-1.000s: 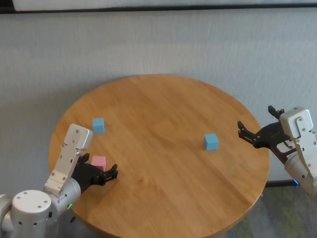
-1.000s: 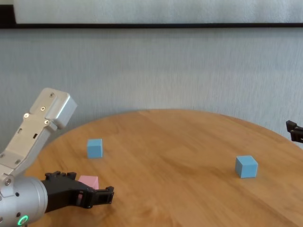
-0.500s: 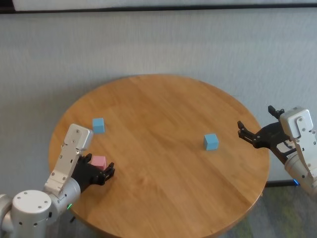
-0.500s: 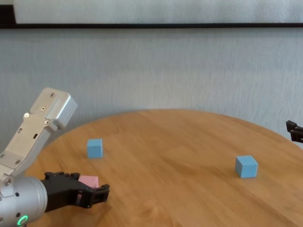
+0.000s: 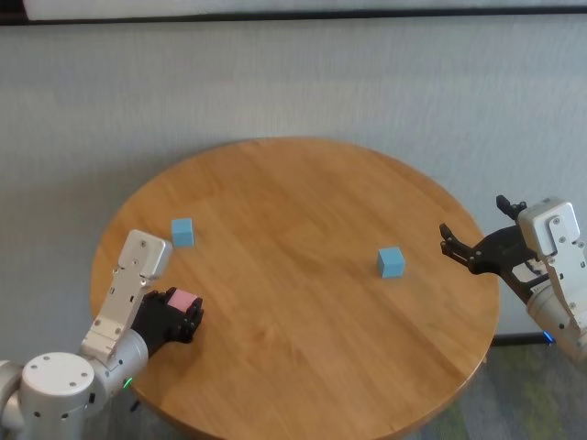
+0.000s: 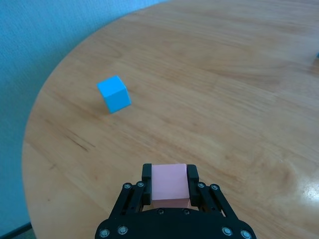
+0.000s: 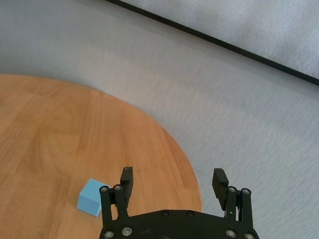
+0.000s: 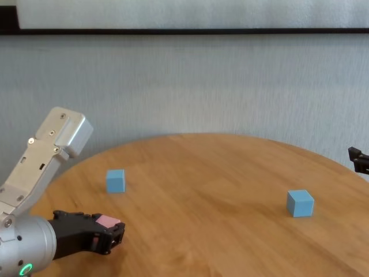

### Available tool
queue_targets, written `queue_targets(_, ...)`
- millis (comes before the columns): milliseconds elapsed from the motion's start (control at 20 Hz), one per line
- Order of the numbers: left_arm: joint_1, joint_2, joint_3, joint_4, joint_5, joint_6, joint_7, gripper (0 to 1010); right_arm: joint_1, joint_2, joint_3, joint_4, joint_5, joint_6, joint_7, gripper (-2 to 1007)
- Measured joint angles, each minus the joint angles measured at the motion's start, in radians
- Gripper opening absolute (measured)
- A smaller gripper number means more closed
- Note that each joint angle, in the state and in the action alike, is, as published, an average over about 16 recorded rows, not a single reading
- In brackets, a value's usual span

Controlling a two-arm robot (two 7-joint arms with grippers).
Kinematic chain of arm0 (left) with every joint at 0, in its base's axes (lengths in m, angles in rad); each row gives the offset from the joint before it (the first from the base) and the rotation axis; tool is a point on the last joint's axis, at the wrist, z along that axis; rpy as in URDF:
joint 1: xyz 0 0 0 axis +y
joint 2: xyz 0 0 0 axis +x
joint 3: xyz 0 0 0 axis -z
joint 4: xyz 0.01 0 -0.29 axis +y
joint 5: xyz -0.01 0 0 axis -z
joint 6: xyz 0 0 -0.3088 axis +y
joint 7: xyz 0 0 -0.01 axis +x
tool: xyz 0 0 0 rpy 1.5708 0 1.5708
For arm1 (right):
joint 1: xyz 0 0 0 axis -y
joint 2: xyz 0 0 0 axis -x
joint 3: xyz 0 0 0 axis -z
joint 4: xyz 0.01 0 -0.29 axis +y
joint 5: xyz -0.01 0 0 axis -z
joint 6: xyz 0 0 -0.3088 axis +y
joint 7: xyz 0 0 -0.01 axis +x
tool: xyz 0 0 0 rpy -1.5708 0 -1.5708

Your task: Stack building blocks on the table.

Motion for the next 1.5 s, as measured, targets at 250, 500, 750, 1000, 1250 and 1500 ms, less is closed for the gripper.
queue_targets(250, -0.002, 0.011, 0.008, -0.021, 0.040, 0.001, -0.001, 431, 0.000, 0.000, 0.000, 0.000, 0.000, 0.000, 0.000, 1005)
queue_targets(500, -0.016, 0.036, 0.037, -0.063, 0.099, -0.005, -0.018, 408, 0.000, 0.000, 0.000, 0.000, 0.000, 0.000, 0.000, 1005)
queue_targets(750, -0.045, 0.067, 0.089, -0.117, 0.162, -0.028, -0.069, 408, 0.000, 0.000, 0.000, 0.000, 0.000, 0.000, 0.000, 1005)
queue_targets(1000, -0.079, 0.080, 0.139, -0.146, 0.194, -0.062, -0.142, 408, 0.000, 0.000, 0.000, 0.000, 0.000, 0.000, 0.000, 1005)
queue_targets(1250, -0.116, 0.073, 0.178, -0.123, 0.205, -0.093, -0.210, 408, 0.000, 0.000, 0.000, 0.000, 0.000, 0.000, 0.000, 1005)
queue_targets(1500, -0.149, 0.051, 0.195, -0.059, 0.205, -0.112, -0.253, 408, 0.000, 0.000, 0.000, 0.000, 0.000, 0.000, 0.000, 1005)
